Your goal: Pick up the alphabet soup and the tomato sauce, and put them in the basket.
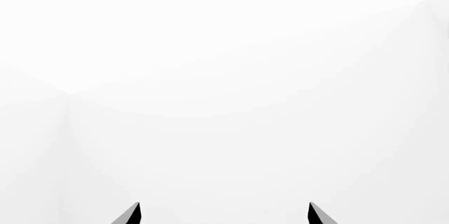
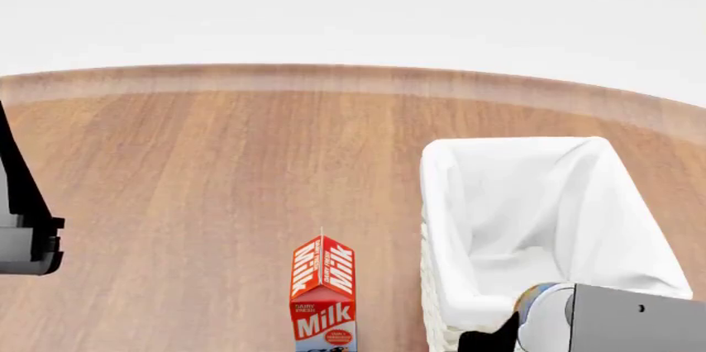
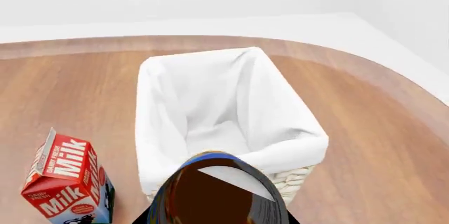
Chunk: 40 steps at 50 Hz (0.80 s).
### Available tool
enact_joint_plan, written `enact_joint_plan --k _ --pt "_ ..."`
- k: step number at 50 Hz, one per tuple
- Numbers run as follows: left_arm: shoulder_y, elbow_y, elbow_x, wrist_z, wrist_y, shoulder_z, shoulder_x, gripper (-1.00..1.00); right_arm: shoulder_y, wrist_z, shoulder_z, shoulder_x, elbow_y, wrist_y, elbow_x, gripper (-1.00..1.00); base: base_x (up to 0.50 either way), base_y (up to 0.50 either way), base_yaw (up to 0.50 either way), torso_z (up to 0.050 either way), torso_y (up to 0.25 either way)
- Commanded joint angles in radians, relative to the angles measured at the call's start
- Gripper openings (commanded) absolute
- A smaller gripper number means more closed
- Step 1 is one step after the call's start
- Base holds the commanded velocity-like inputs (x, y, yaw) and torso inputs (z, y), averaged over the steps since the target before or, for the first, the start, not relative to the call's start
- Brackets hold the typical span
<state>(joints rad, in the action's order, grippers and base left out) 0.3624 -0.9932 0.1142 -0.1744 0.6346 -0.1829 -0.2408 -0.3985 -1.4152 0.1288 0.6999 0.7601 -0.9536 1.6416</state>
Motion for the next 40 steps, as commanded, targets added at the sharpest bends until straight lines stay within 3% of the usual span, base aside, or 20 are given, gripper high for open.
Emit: enact_joint_plan --k 1,7,13,14,18,20,26,27,40 --pt "0.002 0.001 -0.002 -0.003 0.0 -0.003 -0.004 1.0 -0.16 0.037 0.025 -0.021 -0.042 -0.039 -0.049 -1.0 0.0 0.0 0.0 0.0 0.01" --pt "0.013 -0.006 -0.001 -0.001 0.016 -0.005 -0.006 1.0 -0.305 -0.007 0.05 -0.032 -0.092 -0.057 0.01 -1.0 0.0 0.0 0.0 0.0 0.0" --pt "0.009 -0.008 -0.004 -0.002 0.016 -0.001 -0.008 1.0 -0.35 0.024 0.07 -0.047 -0.135 -0.068 -0.032 -1.0 0.0 0.0 0.0 0.0 0.0" --pt "0.008 -0.008 -0.004 -0.003 0.015 -0.001 -0.009 1.0 -0.308 0.077 0.072 -0.054 -0.134 -0.05 -0.11 -1.0 0.0 0.0 0.0 0.0 0.0" --pt "0.008 -0.006 -0.006 -0.004 0.013 0.0 -0.009 1.0 -0.393 0.051 0.086 -0.056 -0.182 -0.07 -0.072 -1.0 0.0 0.0 0.0 0.0 0.0" --pt "0.01 -0.004 -0.006 -0.004 0.013 -0.003 -0.008 1.0 -0.366 0.14 0.106 -0.068 -0.207 -0.044 -0.193 -1.0 0.0 0.0 0.0 0.0 0.005" --pt "0.017 -0.009 -0.005 -0.004 0.023 -0.006 -0.009 1.0 -0.462 0.193 0.147 -0.098 -0.331 -0.064 -0.232 -1.0 0.0 0.0 0.0 0.0 0.0" --pt "0.016 -0.007 -0.007 -0.005 0.02 -0.004 -0.008 1.0 -0.432 0.263 0.173 -0.11 -0.365 -0.02 -0.317 -1.0 0.0 0.0 0.0 0.0 0.0" --pt "0.026 -0.008 -0.011 -0.004 0.027 -0.009 -0.01 1.0 -0.545 0.452 0.298 -0.213 -0.6 0.014 -0.46 -1.0 0.0 0.0 0.0 0.0 0.001"
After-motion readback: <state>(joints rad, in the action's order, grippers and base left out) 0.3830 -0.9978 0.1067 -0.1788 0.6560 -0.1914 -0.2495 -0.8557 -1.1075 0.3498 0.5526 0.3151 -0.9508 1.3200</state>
